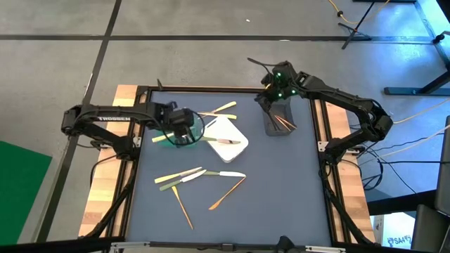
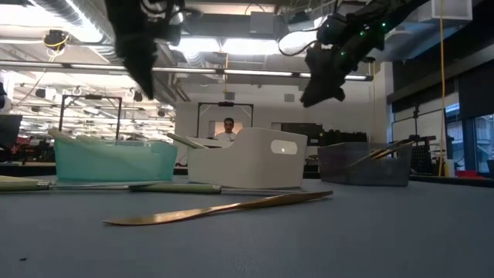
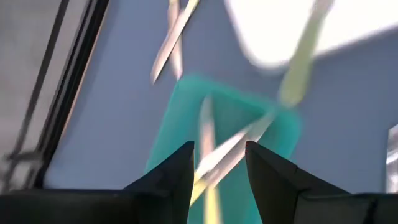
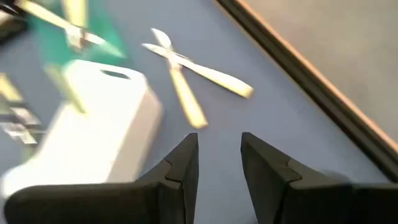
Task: Sort silverware by color (type)
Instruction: Put the top yellow table knife into the green bin
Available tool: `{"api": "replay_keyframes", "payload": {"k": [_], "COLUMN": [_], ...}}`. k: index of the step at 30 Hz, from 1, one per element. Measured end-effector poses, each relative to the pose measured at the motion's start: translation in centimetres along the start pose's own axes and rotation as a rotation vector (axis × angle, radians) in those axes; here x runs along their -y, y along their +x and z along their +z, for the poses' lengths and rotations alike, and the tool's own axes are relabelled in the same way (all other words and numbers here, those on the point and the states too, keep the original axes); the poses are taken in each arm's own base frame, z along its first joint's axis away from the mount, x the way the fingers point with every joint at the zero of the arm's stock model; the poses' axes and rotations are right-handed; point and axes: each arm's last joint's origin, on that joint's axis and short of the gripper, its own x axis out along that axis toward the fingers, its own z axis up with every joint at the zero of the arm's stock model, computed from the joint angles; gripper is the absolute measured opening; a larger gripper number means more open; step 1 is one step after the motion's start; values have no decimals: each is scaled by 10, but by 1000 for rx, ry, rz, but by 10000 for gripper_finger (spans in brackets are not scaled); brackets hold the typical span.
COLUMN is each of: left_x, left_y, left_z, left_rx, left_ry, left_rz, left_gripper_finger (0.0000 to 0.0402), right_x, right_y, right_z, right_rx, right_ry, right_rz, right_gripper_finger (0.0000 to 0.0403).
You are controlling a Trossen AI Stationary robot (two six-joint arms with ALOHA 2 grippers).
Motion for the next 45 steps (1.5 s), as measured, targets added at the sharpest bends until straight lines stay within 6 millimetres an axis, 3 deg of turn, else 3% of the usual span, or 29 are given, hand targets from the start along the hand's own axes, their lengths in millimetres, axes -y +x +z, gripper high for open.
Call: {"api": "replay_keyframes", "payload": {"k": [3, 13, 20, 35, 39, 45], "left_x": [10, 32, 36, 35, 35, 34], "left_y": [-4, -15, -18, -18, -18, -17], "left_z": [6, 19, 23, 23, 23, 23], "left_rx": [86, 285, 333, 334, 333, 337], "left_ry": [-15, -14, -22, -24, -24, -28], "left_rz": [-34, -117, -134, -125, -125, -102], "left_gripper_finger": [137, 137, 137, 137, 137, 137], "right_x": [-5, -32, -34, -22, -19, -9], "right_y": [1, 3, 1, 5, 16, 49], "right_z": [5, 28, 34, 25, 21, 12], "right_rx": [45, 281, 347, 257, 214, 123], "right_ry": [-25, -170, -198, -327, -337, -325], "right_rz": [97, 174, 168, 30, 31, 36], "right_gripper_finger": [111, 111, 111, 111, 111, 111]}}
